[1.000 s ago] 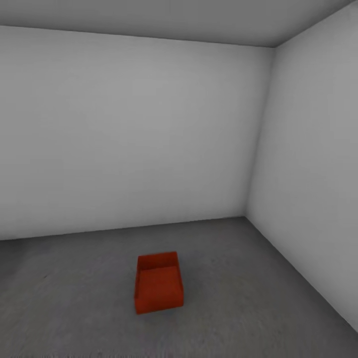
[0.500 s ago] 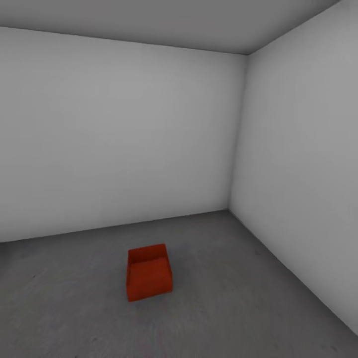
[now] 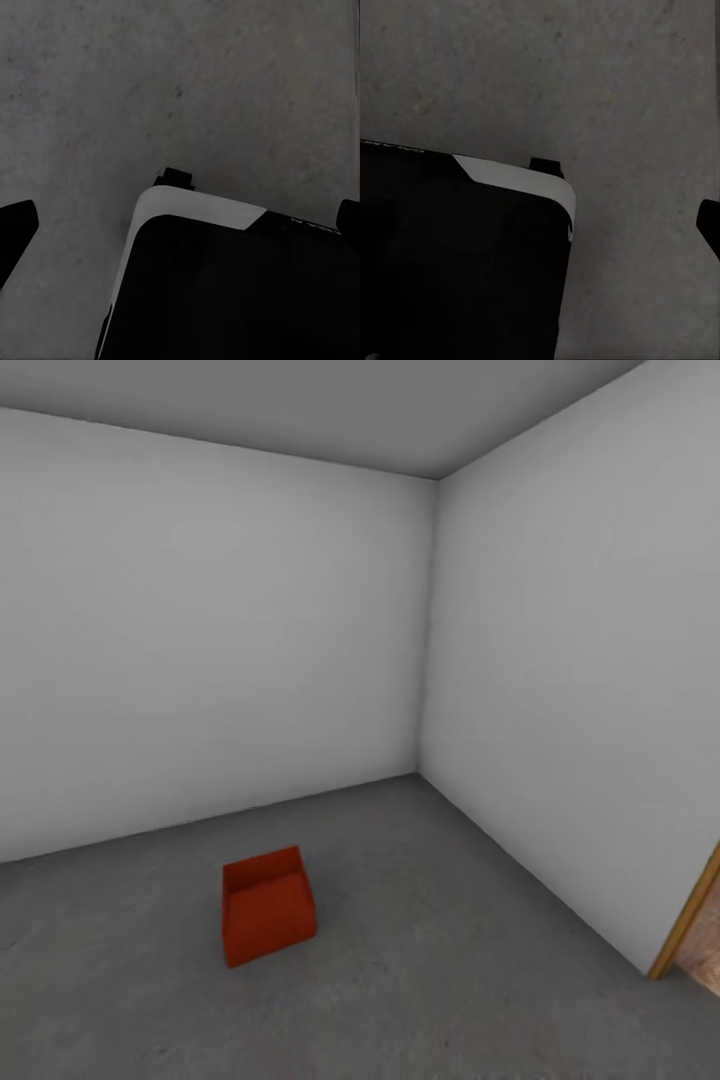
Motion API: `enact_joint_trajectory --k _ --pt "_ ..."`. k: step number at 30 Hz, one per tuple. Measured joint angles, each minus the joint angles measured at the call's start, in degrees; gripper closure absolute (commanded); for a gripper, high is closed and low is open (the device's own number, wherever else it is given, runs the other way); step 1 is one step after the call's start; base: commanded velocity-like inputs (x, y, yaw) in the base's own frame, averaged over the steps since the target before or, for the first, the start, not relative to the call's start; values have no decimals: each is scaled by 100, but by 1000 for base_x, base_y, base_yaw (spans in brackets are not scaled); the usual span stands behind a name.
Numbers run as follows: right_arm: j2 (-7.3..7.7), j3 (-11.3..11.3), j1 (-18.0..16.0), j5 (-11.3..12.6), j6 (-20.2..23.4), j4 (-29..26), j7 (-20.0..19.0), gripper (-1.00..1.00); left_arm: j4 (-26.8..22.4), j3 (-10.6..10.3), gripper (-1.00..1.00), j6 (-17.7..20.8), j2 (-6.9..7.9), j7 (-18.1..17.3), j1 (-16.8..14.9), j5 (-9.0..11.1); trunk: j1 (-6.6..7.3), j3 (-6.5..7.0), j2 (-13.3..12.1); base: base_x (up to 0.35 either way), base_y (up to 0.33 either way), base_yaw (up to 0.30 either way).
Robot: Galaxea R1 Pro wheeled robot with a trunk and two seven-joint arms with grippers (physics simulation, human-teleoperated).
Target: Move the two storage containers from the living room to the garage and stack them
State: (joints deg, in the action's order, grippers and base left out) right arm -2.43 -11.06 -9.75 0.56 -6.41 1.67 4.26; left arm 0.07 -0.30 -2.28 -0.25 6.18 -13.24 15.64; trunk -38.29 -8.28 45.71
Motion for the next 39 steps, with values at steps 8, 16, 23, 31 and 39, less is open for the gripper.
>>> enact_joint_trajectory --k 8,16,23,31,39 --pt "-1 0 0 -1 0 0 0 -100 0 0 -100 0 0 0 0 0 0 0 0 0 0 -290" --pt "0 0 0 -1 34 0 -6 -100 0 0 -100 9 7 8 0 0 0 0 0 0 0 -290" --pt "9 8 0 0 20 0 -9 -100 0 0 -100 9 9 9 0 0 0 0 0 0 0 -290" --pt "9 9 0 0 13 0 -9 -100 0 0 -100 6 13 9 0 0 0 0 0 0 0 -290" --pt "11 9 0 0 40 0 -38 -100 0 0 -100 -15 16 10 0 2 0 0 0 0 0 -290"
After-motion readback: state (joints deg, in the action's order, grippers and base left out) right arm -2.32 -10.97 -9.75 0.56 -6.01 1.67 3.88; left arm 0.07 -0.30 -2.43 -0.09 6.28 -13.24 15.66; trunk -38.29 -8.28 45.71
